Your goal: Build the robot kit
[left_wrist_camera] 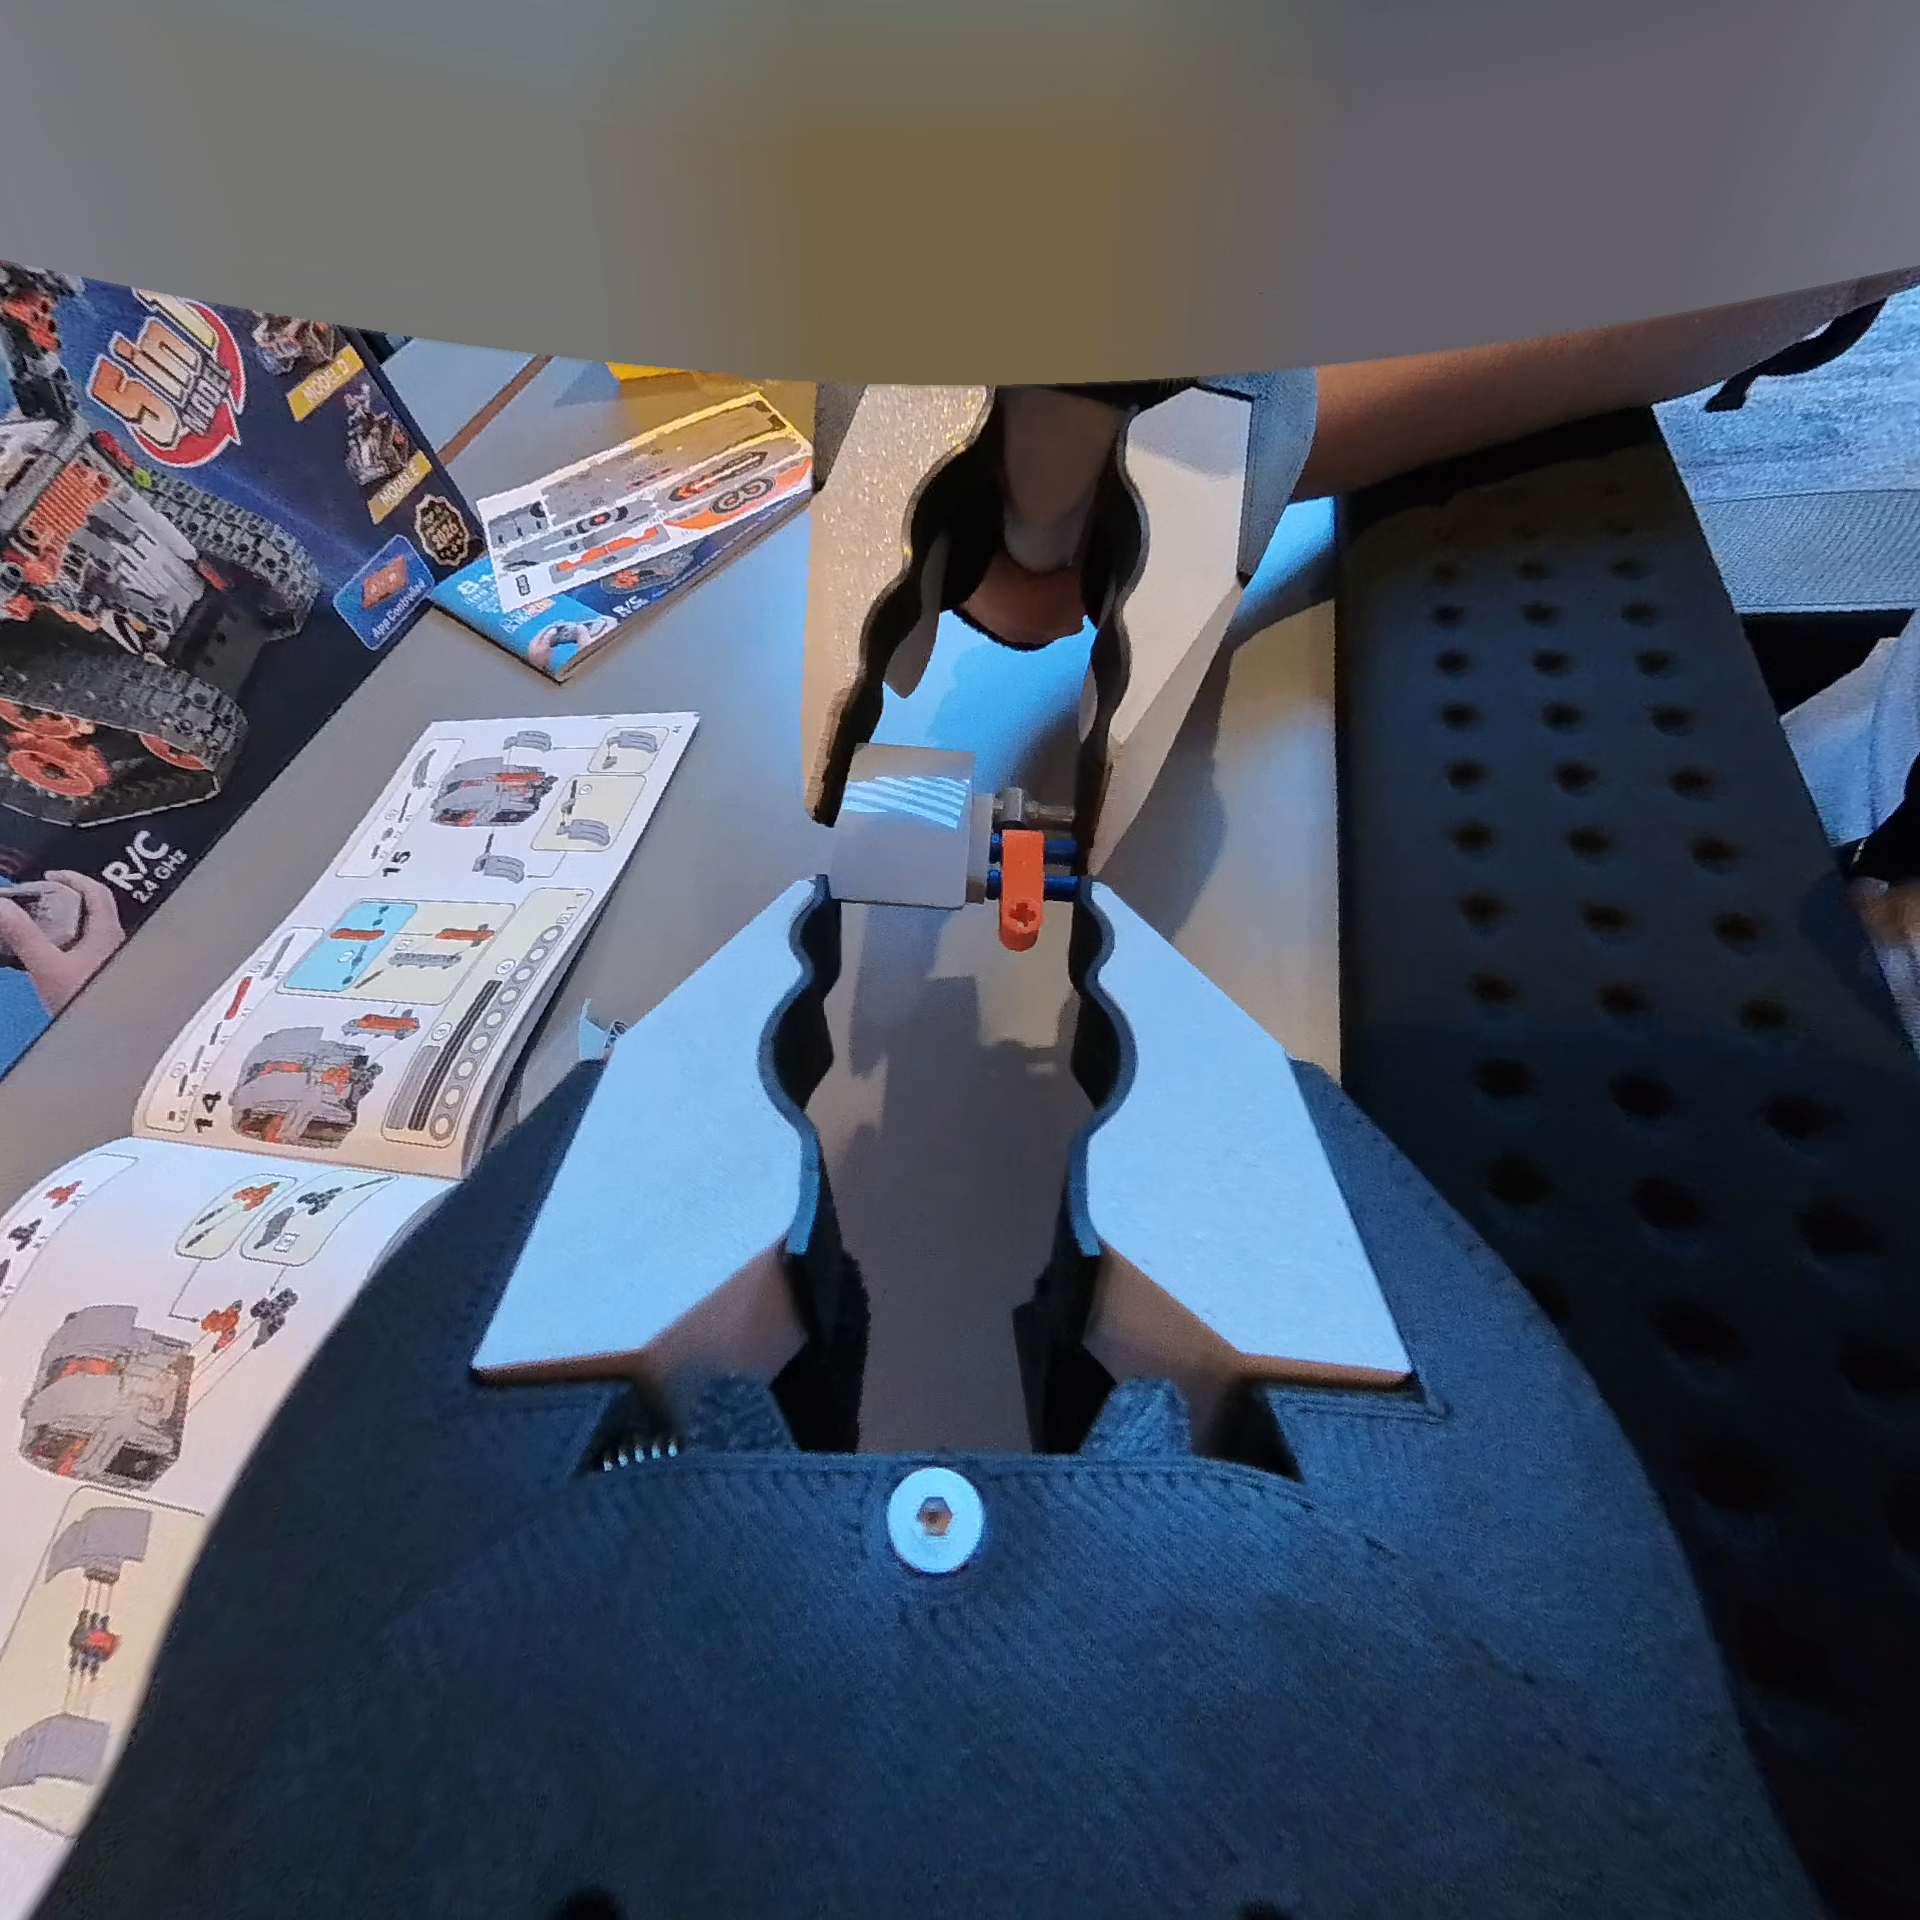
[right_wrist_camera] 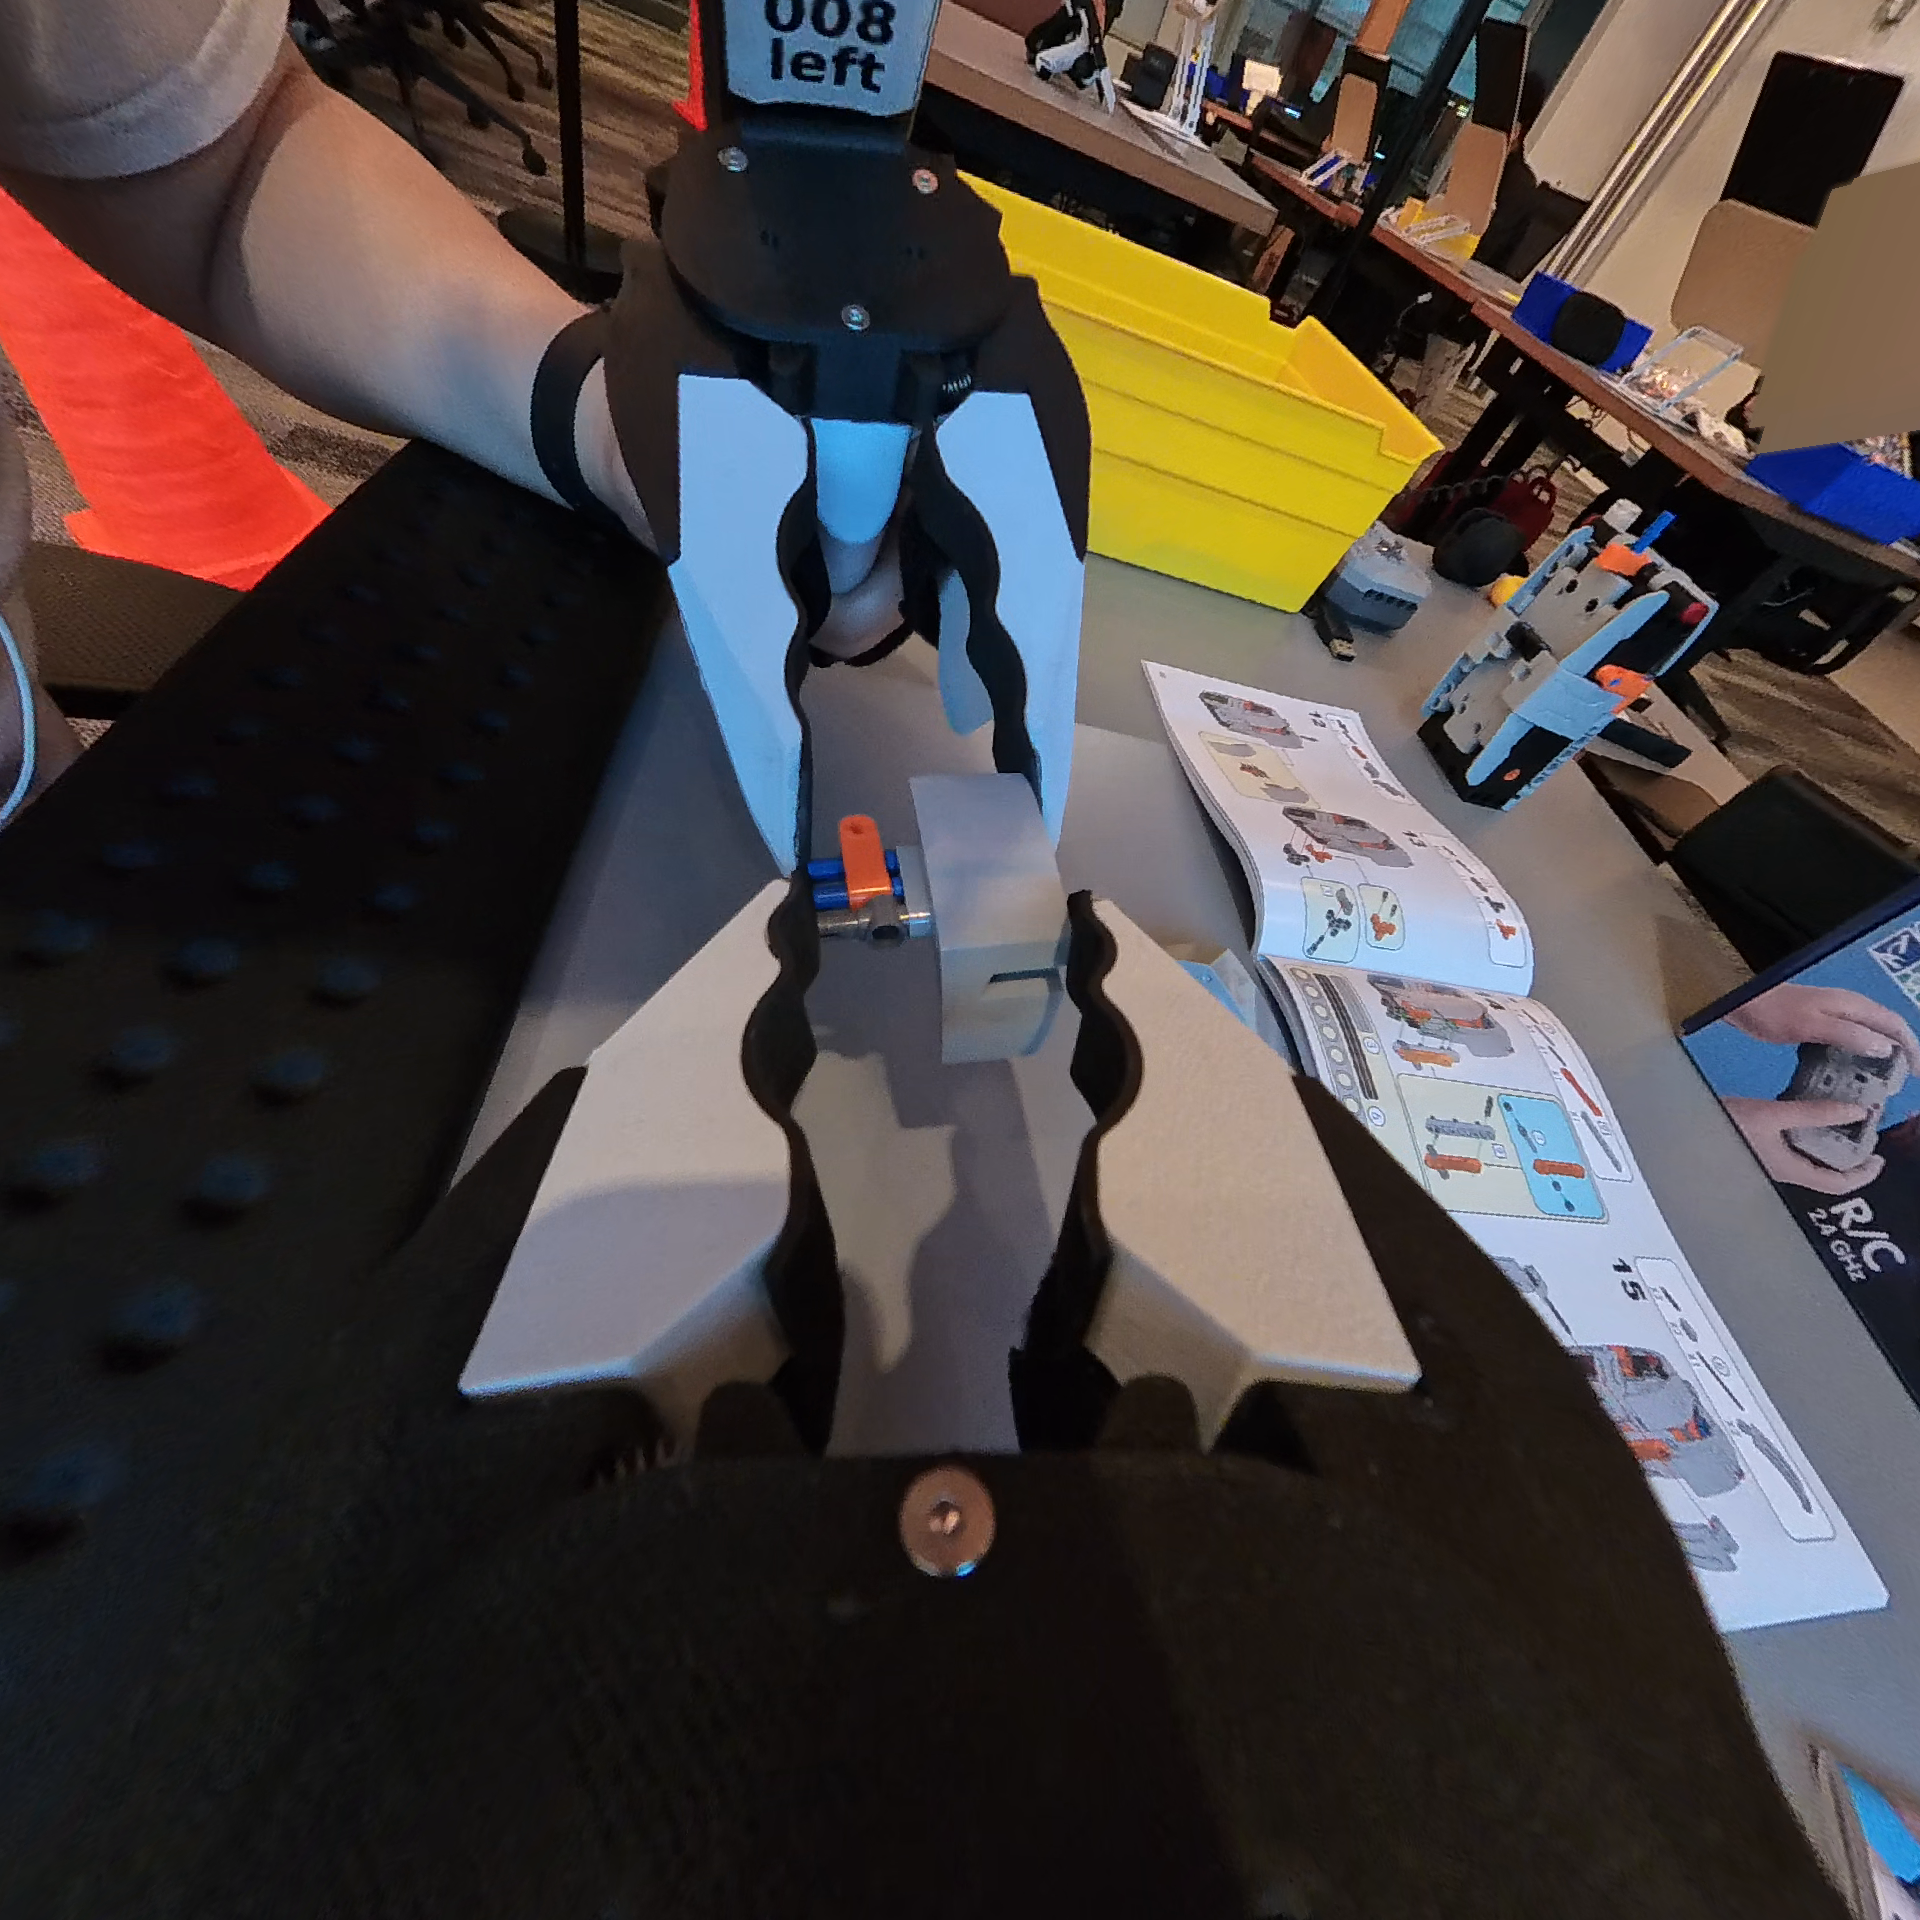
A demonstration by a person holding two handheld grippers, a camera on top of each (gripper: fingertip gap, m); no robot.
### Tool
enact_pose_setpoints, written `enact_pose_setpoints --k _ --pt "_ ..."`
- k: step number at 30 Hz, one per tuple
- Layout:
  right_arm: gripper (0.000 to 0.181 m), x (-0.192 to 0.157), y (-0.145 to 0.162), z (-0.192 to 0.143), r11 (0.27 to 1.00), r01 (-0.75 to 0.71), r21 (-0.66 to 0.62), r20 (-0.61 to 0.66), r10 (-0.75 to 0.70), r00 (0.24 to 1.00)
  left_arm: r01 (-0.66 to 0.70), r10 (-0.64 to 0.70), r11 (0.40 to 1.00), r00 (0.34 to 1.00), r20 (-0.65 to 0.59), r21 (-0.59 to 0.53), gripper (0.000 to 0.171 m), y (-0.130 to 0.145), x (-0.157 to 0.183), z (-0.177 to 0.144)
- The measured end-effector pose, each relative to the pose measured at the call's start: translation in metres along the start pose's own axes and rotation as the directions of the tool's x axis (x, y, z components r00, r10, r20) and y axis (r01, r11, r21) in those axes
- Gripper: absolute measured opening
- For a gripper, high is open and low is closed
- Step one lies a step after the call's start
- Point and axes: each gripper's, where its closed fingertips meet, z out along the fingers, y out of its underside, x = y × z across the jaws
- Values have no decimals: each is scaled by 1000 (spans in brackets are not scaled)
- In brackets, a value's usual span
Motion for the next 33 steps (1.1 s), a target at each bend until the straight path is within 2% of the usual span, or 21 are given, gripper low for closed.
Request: enact_pose_setpoints --k 13,18,22,23,33 --pt "48 3 6 3 999 -27 -23 3 28 1000 21 -21 999 1000 -8 -35 44 8 -3 3" --pt "49 1 1 0 990 -138 35 90 134 987 104 -99 993 991 -93 47 44 0 0 -1" --pt "49 -2 5 -1 988 -149 31 116 144 983 56 -53 998 995 -81 38 43 2 2 1" --pt "49 -4 5 0 987 -159 29 131 154 979 43 -40 998 996 -77 36 38 2 2 1" --pt "49 6 -4 -1 970 -228 81 96 220 971 92 -88 991 995 -51 96 45 -8 -5 -4"
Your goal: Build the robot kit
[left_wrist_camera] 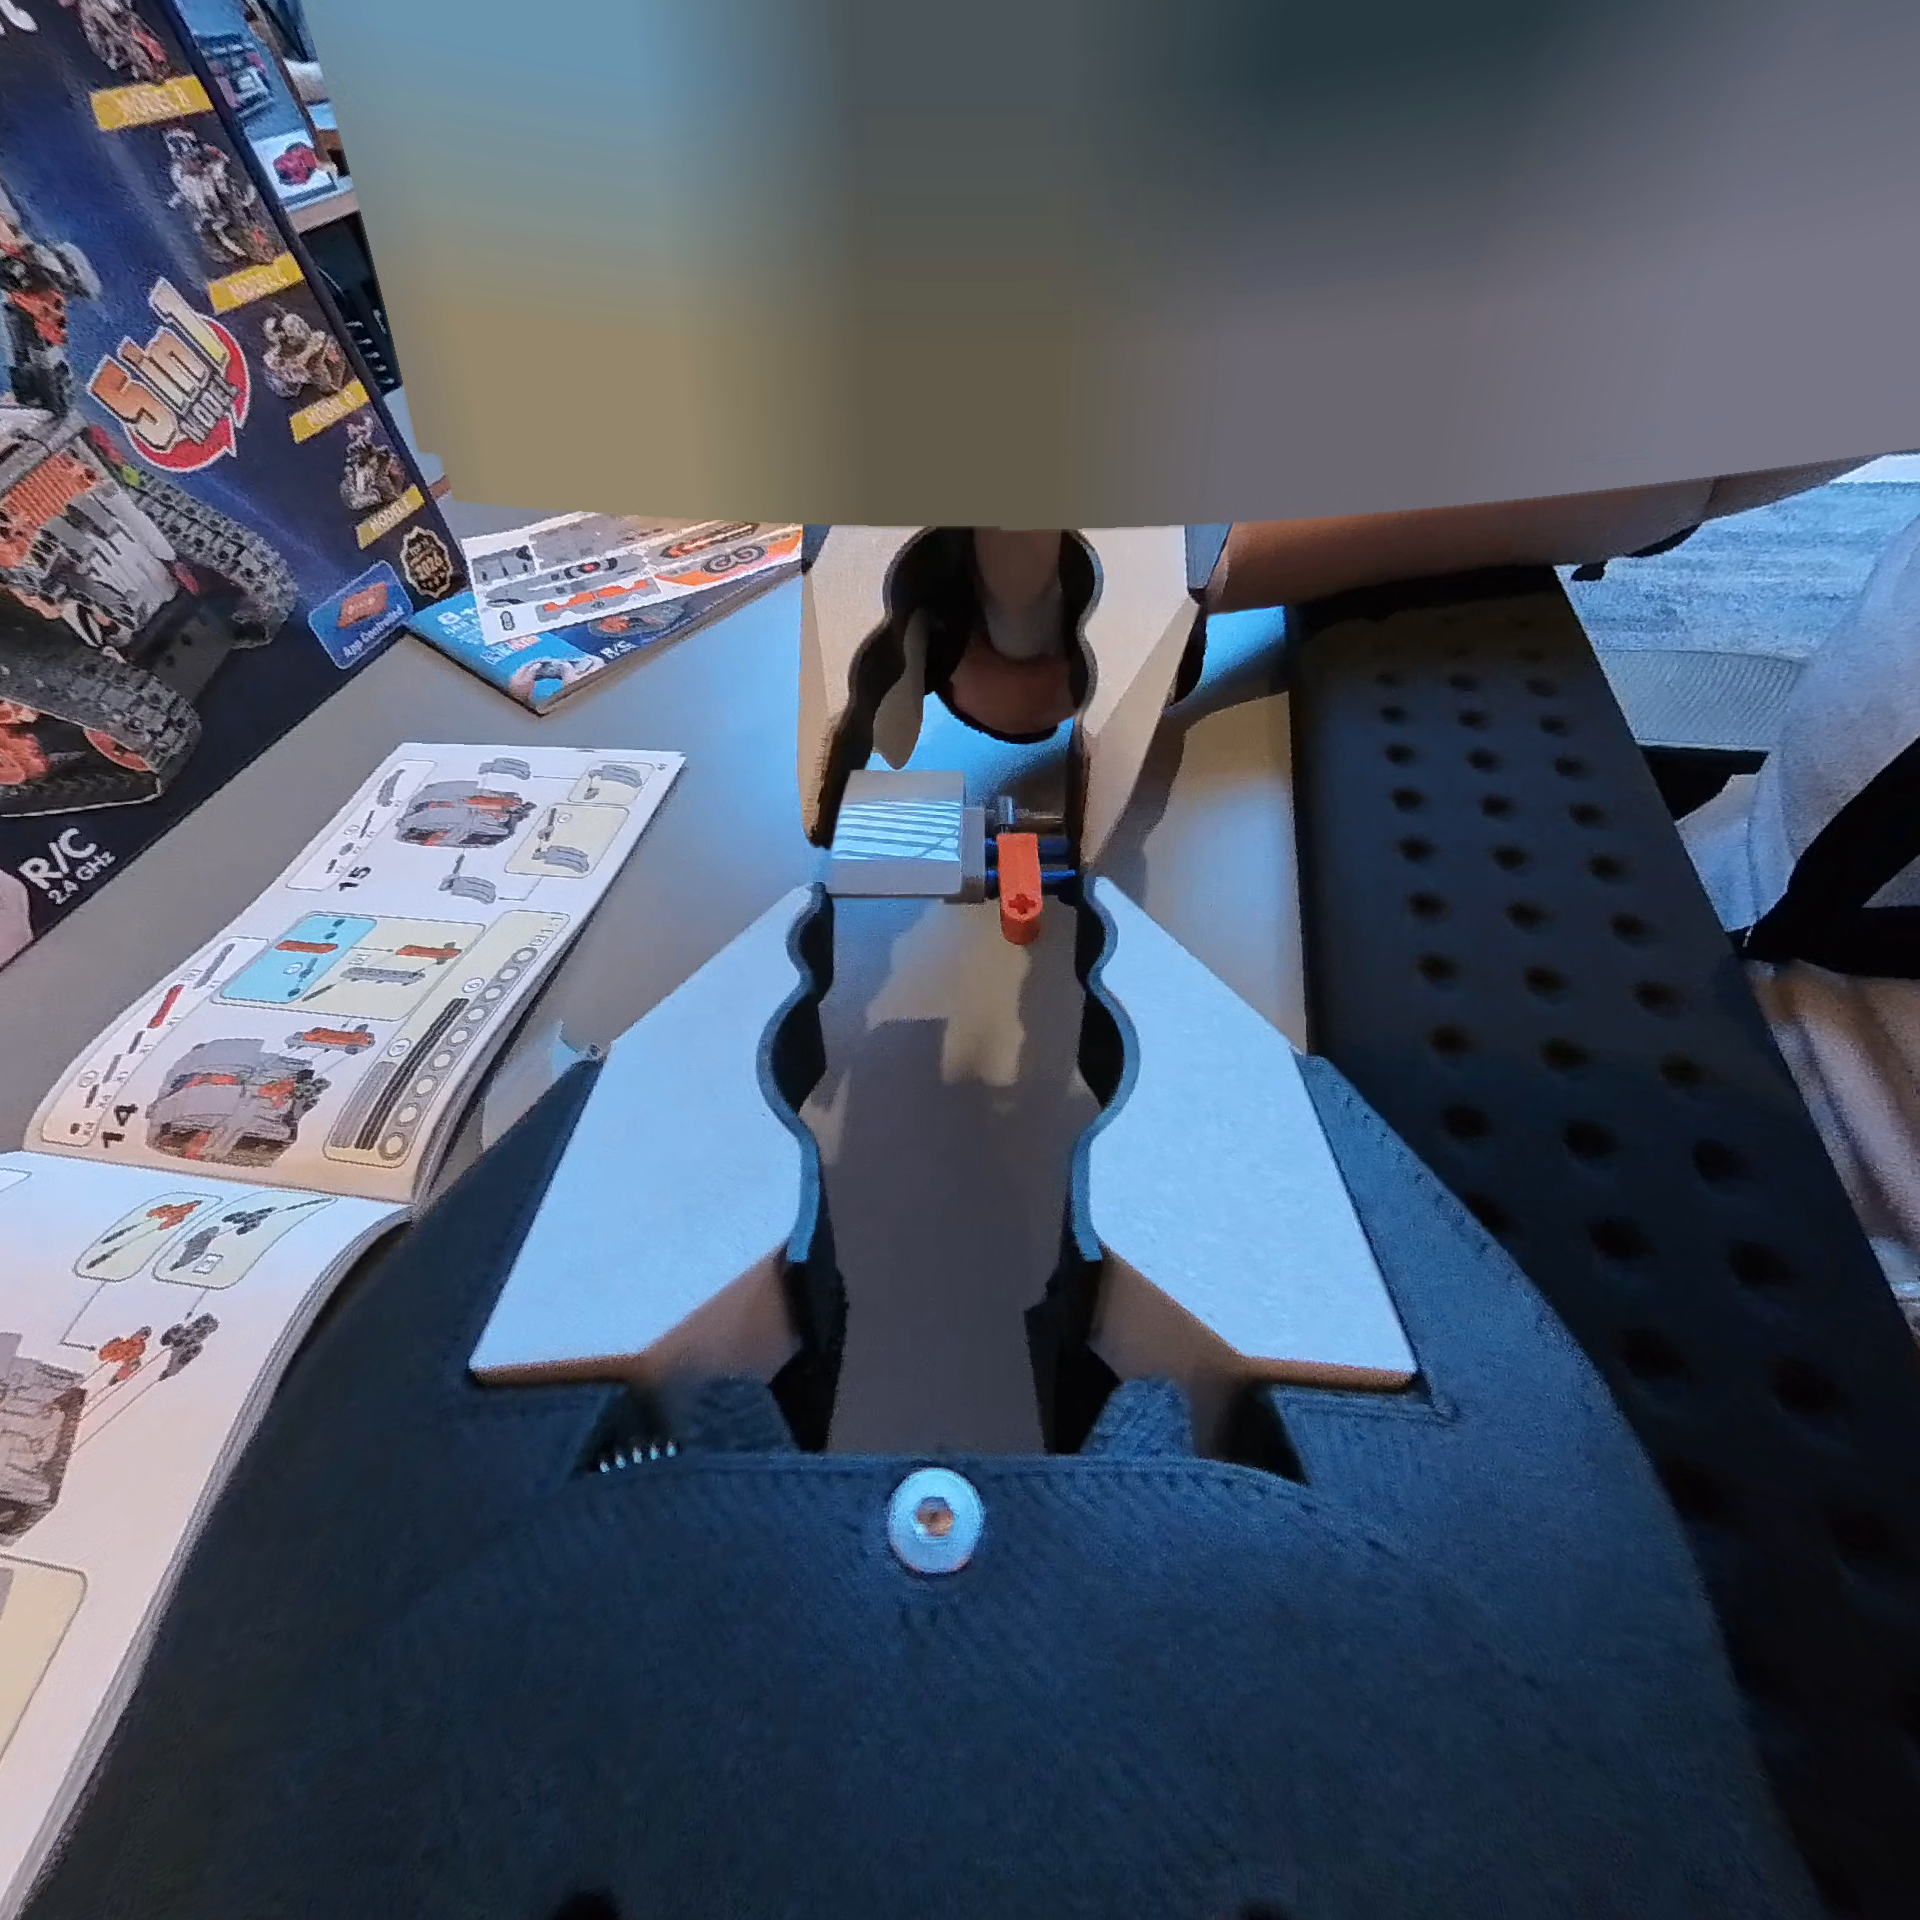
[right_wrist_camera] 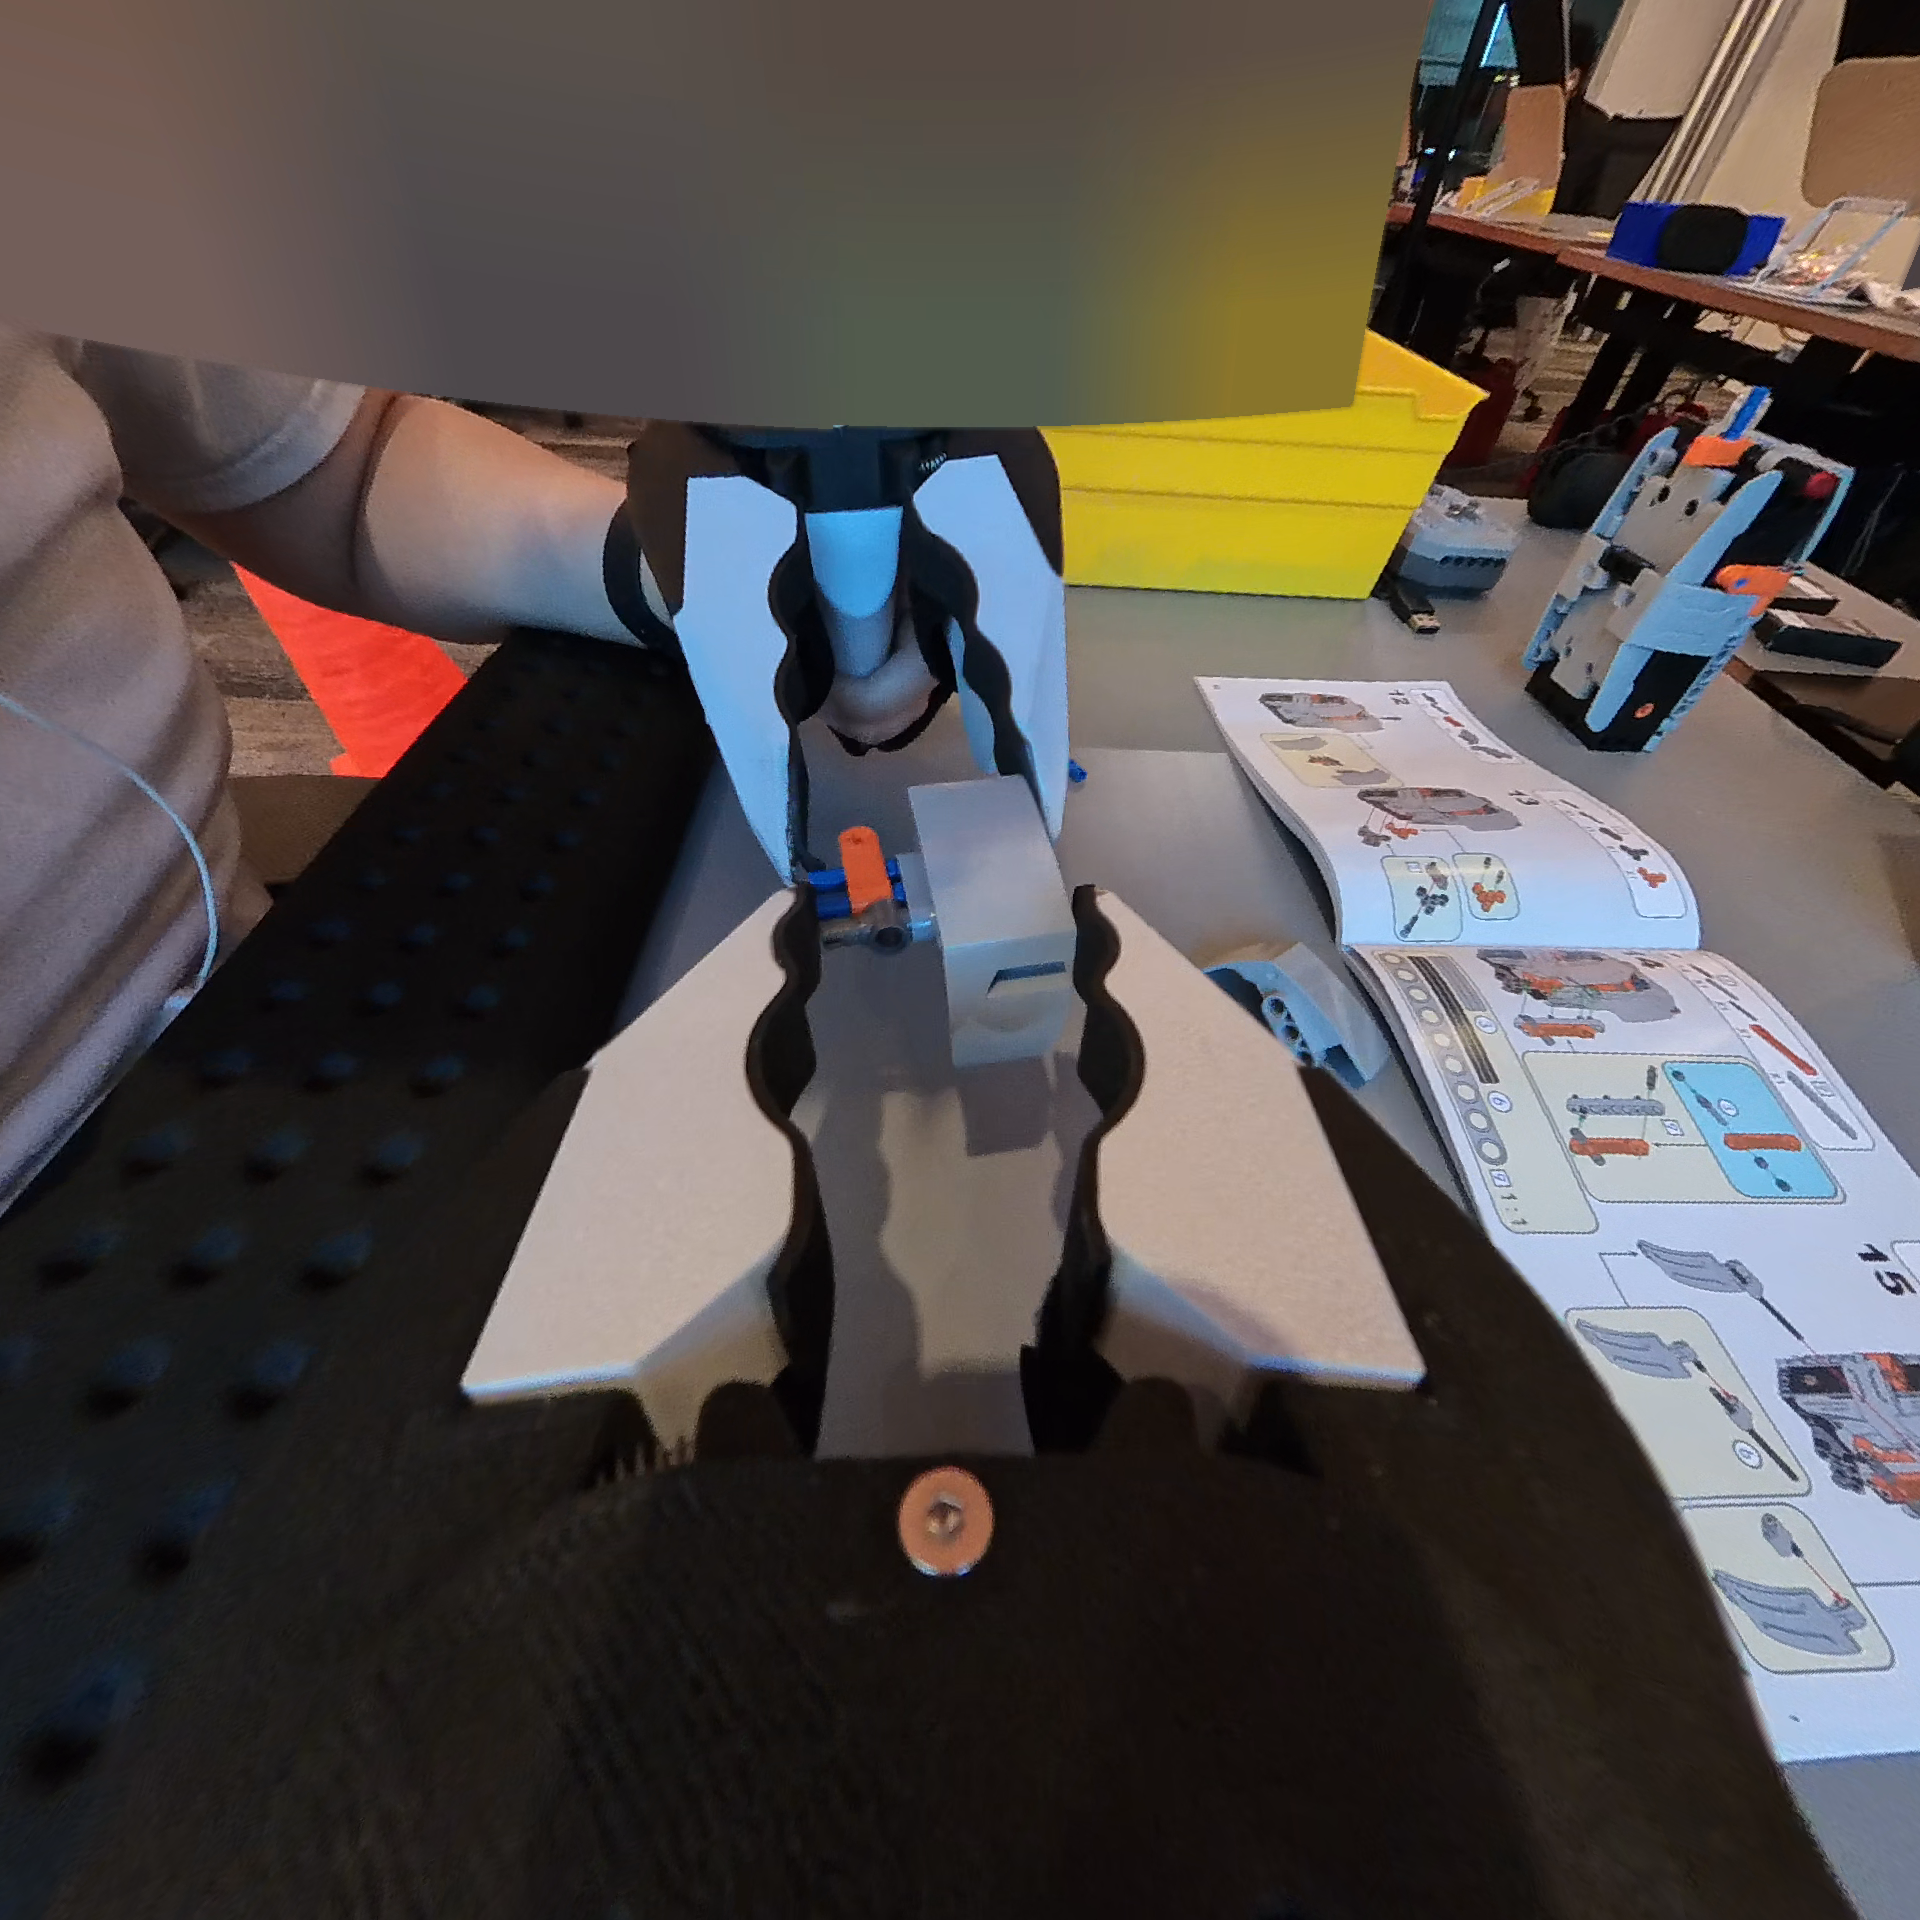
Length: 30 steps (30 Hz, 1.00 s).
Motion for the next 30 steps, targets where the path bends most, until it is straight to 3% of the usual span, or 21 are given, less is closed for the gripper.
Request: enact_pose_setpoints --k 12,14,16,21,30 --pt "48 1 -6 0 999 12 34 -18 -11 1000 -18 17 999 1000 15 28 47 -5 -2 -3" --pt "48 0 -7 0 999 15 41 -10 -15 1000 -19 19 999 1000 1 41 39 -7 -1 -6" --pt "49 2 -7 -1 999 2 45 -16 -1 1000 -31 32 998 999 -28 52 20 -8 3 -7" --pt "48 2 -10 -3 998 -10 64 -6 10 1000 -43 42 999 999 16 23 42 -3 -1 -3" --pt "49 -10 -10 -2 998 12 63 54 -15 998 -43 46 997 998 -35 68 38 -11 7 -6"
